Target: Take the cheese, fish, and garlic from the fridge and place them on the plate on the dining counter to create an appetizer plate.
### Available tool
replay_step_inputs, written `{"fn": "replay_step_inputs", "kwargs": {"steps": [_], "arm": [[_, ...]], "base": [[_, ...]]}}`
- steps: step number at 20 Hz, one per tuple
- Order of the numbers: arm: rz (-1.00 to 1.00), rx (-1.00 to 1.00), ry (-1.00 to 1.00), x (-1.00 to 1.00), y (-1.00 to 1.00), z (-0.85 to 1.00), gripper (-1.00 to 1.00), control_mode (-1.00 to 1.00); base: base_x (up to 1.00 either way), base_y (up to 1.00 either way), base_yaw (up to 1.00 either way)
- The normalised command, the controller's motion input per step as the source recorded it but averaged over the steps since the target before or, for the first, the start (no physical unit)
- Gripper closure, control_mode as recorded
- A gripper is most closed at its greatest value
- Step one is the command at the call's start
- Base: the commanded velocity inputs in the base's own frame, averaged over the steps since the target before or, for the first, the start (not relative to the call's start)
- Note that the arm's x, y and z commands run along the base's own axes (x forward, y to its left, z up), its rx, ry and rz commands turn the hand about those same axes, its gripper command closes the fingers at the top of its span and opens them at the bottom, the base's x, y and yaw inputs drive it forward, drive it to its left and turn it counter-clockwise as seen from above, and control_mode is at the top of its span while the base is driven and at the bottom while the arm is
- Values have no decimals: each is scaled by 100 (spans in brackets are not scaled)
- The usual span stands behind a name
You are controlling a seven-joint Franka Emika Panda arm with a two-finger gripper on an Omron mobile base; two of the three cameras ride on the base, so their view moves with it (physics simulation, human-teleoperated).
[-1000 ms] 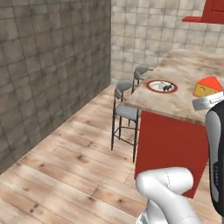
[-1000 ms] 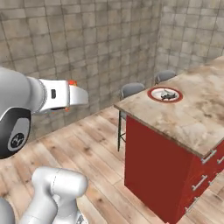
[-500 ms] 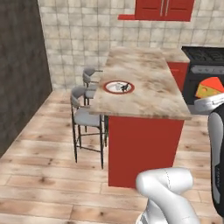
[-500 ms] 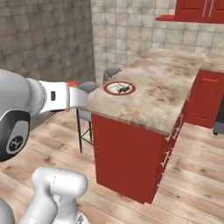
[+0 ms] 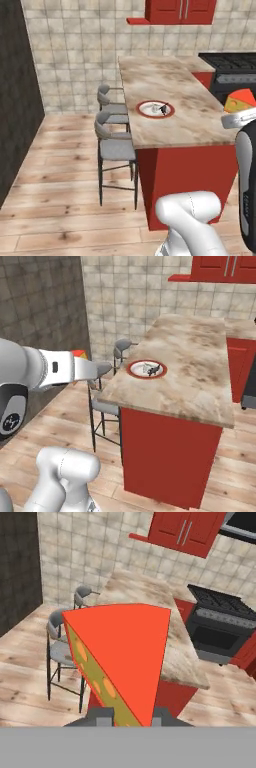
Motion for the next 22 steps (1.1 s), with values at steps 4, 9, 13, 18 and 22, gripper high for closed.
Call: {"fn": "replay_step_inputs", "kwargs": {"steps": [4, 9, 13, 18, 22], "arm": [[0, 0, 0, 0, 0, 0, 100, 100], [0, 0, 0, 0, 0, 0, 100, 100], [0, 0, 6, 19, 0, 0, 100, -100], [0, 0, 27, 67, 0, -10, 100, -100], [0, 0, 38, 60, 0, -65, 100, -100]], "base": [[99, 56, -22], [99, 30, -15], [68, 0, -4], [0, 0, 0], [0, 0, 0]]}}
